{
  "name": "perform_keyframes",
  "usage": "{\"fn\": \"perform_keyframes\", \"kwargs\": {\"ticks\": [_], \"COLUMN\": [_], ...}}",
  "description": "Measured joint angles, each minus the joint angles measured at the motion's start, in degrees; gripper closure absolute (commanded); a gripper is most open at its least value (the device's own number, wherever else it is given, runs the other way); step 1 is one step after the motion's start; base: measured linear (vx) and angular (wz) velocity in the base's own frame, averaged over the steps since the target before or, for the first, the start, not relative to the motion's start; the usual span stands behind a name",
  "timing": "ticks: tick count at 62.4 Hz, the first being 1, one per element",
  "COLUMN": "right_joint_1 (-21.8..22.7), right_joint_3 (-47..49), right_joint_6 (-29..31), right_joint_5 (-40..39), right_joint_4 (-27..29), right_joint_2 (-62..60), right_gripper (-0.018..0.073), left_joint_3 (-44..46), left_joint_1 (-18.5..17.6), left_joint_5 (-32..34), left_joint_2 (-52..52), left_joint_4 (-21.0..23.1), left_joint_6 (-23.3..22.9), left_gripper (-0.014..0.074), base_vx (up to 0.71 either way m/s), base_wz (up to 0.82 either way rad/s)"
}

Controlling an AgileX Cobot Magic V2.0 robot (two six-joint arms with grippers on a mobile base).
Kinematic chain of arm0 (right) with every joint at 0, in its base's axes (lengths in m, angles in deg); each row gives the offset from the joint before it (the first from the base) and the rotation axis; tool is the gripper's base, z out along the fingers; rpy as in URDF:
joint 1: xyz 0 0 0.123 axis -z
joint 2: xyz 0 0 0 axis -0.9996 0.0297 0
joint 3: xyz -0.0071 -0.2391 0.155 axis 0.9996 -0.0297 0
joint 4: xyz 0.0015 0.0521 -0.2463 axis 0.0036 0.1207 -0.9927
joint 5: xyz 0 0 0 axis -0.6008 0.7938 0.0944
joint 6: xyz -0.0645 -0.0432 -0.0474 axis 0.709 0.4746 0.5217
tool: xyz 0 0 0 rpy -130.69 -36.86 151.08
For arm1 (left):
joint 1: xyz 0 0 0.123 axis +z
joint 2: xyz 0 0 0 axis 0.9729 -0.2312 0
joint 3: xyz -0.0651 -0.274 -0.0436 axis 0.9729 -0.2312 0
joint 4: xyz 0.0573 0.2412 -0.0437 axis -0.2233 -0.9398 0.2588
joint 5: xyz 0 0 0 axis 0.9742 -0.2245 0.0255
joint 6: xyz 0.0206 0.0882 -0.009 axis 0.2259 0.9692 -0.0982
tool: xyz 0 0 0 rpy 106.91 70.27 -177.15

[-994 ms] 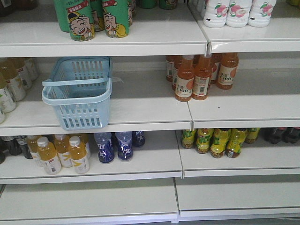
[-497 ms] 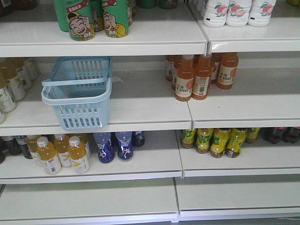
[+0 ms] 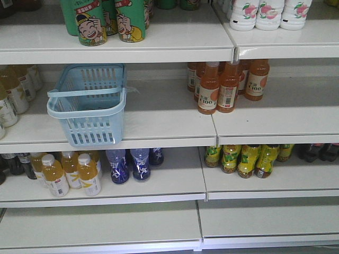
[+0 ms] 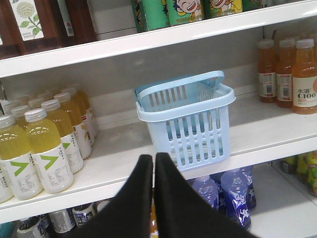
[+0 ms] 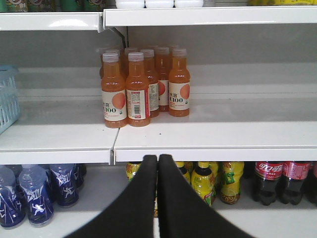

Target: Place coke in basket with both arms

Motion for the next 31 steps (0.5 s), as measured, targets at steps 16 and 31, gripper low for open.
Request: {"fn": "perform_keyframes", "kwargs": {"ticks": [16, 31], "right_joint_1": [0.0, 0.0], "right_joint_3": [0.0, 0.0], "right_joint_6": [0.0, 0.0], "right_joint_5": [0.0, 0.0], "right_joint_4": [0.0, 0.0], "right_joint_2": [0.0, 0.0], "right_gripper": [0.0569, 0.0569], "left_joint_3": [0.0, 0.0], "left_joint_1": [0.0, 0.0], "left_joint_5": [0.0, 0.0], "left_joint_2": [0.0, 0.0], "left_joint_4": [0.0, 0.0], "left_joint_6": [0.0, 0.0], "left_gripper": [0.0602, 0.0602], "base_vx": [0.00, 0.00], "base_wz": [0.00, 0.00]}}
